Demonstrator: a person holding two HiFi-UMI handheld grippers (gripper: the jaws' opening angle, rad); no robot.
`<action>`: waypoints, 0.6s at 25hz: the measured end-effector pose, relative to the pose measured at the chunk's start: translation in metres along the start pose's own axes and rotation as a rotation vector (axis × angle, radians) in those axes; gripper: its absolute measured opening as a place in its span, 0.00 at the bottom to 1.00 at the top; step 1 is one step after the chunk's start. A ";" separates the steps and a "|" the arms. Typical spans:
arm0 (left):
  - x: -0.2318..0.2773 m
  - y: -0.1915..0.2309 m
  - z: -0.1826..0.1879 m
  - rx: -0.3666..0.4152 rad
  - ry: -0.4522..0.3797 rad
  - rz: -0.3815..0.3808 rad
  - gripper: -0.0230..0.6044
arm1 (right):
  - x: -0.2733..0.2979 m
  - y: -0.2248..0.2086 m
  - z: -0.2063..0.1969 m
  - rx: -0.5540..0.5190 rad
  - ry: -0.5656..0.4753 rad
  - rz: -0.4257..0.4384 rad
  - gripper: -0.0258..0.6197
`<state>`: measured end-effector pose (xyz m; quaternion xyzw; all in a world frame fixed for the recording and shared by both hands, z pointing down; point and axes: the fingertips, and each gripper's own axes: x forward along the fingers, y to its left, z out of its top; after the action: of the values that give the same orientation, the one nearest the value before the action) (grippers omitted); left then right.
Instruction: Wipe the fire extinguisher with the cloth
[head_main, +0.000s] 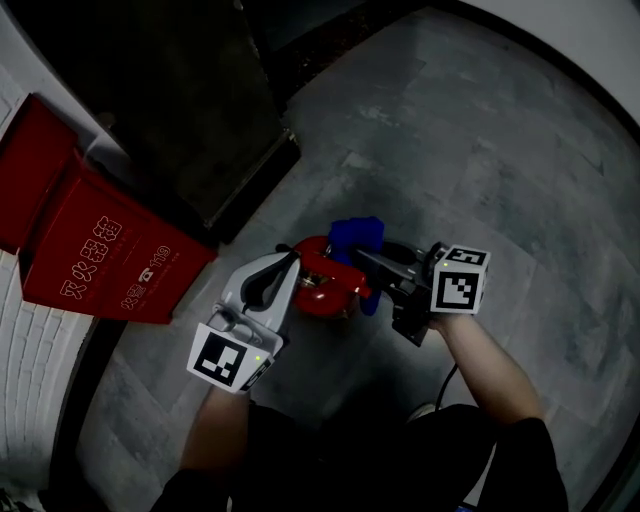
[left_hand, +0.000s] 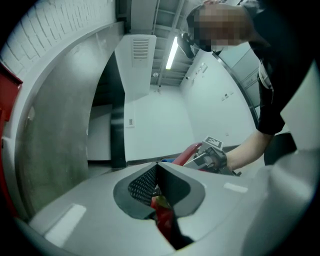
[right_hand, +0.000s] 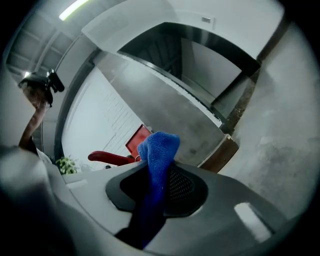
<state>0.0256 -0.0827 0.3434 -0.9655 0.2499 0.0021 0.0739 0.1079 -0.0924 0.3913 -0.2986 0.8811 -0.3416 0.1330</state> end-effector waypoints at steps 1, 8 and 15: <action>0.001 -0.001 0.002 -0.003 -0.001 0.002 0.04 | 0.005 0.002 0.002 -0.046 0.025 -0.011 0.16; -0.007 -0.001 0.004 0.015 0.016 0.020 0.04 | 0.041 0.000 0.013 -0.183 0.180 -0.015 0.16; -0.013 0.011 0.004 0.002 0.016 0.047 0.04 | 0.037 -0.002 0.017 -0.168 0.149 -0.020 0.16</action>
<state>0.0090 -0.0856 0.3382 -0.9593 0.2729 -0.0043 0.0729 0.0869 -0.1257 0.3788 -0.2914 0.9110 -0.2893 0.0381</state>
